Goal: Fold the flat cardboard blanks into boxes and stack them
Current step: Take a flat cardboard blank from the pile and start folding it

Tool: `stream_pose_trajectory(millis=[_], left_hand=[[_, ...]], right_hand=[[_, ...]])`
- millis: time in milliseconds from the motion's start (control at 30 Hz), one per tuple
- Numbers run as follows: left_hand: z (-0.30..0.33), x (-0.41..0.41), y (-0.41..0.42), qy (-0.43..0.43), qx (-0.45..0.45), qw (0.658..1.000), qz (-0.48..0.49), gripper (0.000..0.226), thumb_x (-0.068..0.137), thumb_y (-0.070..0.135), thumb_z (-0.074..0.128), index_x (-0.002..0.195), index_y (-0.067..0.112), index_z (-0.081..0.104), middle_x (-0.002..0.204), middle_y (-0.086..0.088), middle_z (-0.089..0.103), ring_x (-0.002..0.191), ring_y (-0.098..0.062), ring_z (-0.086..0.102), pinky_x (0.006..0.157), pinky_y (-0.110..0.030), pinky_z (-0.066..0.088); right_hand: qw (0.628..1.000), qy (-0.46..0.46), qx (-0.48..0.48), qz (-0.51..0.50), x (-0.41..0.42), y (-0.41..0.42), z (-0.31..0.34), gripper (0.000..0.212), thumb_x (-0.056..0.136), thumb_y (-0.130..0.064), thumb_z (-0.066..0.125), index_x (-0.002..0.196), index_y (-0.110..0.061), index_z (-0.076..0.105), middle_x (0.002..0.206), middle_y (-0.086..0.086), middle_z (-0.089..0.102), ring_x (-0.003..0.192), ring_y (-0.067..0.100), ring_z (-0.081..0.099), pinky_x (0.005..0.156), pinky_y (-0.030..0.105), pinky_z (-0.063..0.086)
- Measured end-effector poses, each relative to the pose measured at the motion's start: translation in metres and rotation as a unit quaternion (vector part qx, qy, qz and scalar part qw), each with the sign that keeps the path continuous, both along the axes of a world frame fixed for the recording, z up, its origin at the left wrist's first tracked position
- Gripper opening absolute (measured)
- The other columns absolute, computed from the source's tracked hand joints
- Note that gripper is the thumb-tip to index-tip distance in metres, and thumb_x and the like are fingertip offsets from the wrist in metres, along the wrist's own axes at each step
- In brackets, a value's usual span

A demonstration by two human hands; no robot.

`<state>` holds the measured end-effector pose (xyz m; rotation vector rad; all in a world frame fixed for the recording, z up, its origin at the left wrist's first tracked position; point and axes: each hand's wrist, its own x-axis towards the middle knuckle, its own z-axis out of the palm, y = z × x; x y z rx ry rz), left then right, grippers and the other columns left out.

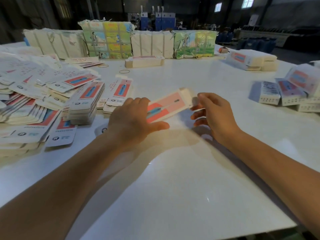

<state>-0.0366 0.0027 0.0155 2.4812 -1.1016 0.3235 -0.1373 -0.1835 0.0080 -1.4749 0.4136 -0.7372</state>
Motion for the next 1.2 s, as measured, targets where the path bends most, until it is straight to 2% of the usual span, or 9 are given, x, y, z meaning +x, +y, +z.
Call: stream_pose_trajectory(millis=[100, 200, 300, 433, 567, 700, 800, 1033, 1200], left_hand=[[0.006, 0.004, 0.006, 0.001, -0.011, 1.000, 0.025, 0.058, 0.067, 0.074, 0.056, 0.095, 0.024, 0.046, 0.078, 0.011, 0.044, 0.080, -0.016, 0.049, 0.057, -0.028, 0.036], [0.006, 0.003, 0.007, 0.015, -0.003, 1.000, 0.025, 0.057, 0.066, 0.075, 0.054, 0.091, 0.025, 0.044, 0.079, 0.011, 0.048, 0.078, -0.015, 0.053, 0.055, -0.026, 0.039], [0.004, -0.001, 0.004, 0.021, 0.004, 1.000, 0.019, 0.055, 0.068, 0.076, 0.053, 0.093, 0.028, 0.043, 0.080, 0.012, 0.048, 0.075, -0.012, 0.052, 0.053, -0.026, 0.038], [0.005, -0.005, 0.004, 0.018, 0.007, 1.000, 0.011, 0.052, 0.070, 0.074, 0.053, 0.093, 0.028, 0.042, 0.077, 0.014, 0.045, 0.070, -0.009, 0.049, 0.051, -0.024, 0.034], [0.003, -0.011, 0.001, -0.030, 0.038, 0.999, 0.009, 0.053, 0.070, 0.075, 0.051, 0.093, 0.029, 0.040, 0.072, 0.016, 0.037, 0.067, -0.009, 0.044, 0.051, -0.023, 0.030], [-0.001, -0.015, -0.002, -0.060, 0.046, 0.997, 0.020, 0.054, 0.070, 0.077, 0.050, 0.094, 0.030, 0.037, 0.070, 0.018, 0.030, 0.064, -0.008, 0.038, 0.050, -0.021, 0.027], [-0.003, -0.017, -0.004, -0.077, 0.041, 0.996, 0.029, 0.055, 0.070, 0.077, 0.050, 0.094, 0.030, 0.036, 0.069, 0.018, 0.028, 0.061, -0.006, 0.036, 0.049, -0.020, 0.024], [-0.006, -0.023, -0.006, -0.134, 0.031, 0.990, 0.017, 0.063, 0.070, 0.076, 0.052, 0.103, 0.023, 0.048, 0.080, 0.012, 0.041, 0.067, -0.009, 0.039, 0.049, -0.016, 0.021], [-0.005, -0.020, -0.006, -0.102, 0.043, 0.993, 0.029, 0.061, 0.070, 0.078, 0.049, 0.102, 0.026, 0.046, 0.072, 0.016, 0.031, 0.066, -0.008, 0.039, 0.050, -0.019, 0.027]], right_hand=[[0.989, -0.002, -0.120, -0.083, -0.005, 0.002, 0.000, 0.015, 0.093, -0.015, 0.052, 0.088, -0.018, 0.066, 0.077, 0.001, 0.060, 0.052, 0.004, 0.054, 0.048, 0.020, 0.045], [0.975, -0.009, -0.217, -0.056, -0.008, 0.017, 0.002, 0.027, 0.093, -0.012, 0.054, 0.078, -0.030, 0.068, 0.087, 0.007, 0.060, 0.060, 0.007, 0.055, 0.055, 0.023, 0.047], [0.958, 0.009, -0.287, -0.014, -0.009, 0.033, 0.002, 0.025, 0.093, -0.008, 0.052, 0.092, -0.025, 0.070, 0.092, 0.011, 0.058, 0.066, 0.012, 0.055, 0.063, 0.026, 0.048], [0.971, -0.008, -0.237, 0.001, -0.012, 0.030, 0.004, 0.020, 0.094, -0.006, 0.052, 0.099, -0.017, 0.068, 0.087, 0.010, 0.061, 0.055, 0.005, 0.054, 0.052, 0.015, 0.045], [0.976, 0.055, -0.209, 0.026, -0.006, 0.023, -0.003, 0.048, 0.096, -0.014, 0.052, 0.142, -0.017, 0.039, 0.079, 0.001, 0.057, 0.055, 0.006, 0.053, 0.056, 0.020, 0.045], [0.972, 0.052, -0.230, 0.008, -0.004, 0.023, -0.005, 0.014, 0.093, -0.011, 0.053, 0.102, -0.018, 0.062, 0.077, -0.005, 0.063, 0.053, 0.004, 0.054, 0.060, 0.024, 0.042], [0.972, 0.050, -0.229, 0.009, -0.003, 0.022, -0.006, 0.018, 0.092, -0.007, 0.051, 0.081, -0.020, 0.057, 0.074, -0.004, 0.061, 0.052, 0.002, 0.052, 0.056, 0.021, 0.039], [0.960, 0.080, -0.265, 0.035, -0.004, 0.019, -0.004, 0.019, 0.094, -0.006, 0.042, 0.079, -0.017, 0.045, 0.070, -0.009, 0.051, 0.058, -0.003, 0.048, 0.051, 0.012, 0.035], [0.916, 0.132, -0.378, -0.011, -0.004, 0.014, -0.003, 0.009, 0.094, -0.020, 0.051, 0.089, -0.014, 0.057, 0.091, 0.000, 0.057, 0.080, 0.013, 0.053, 0.069, 0.020, 0.042]])
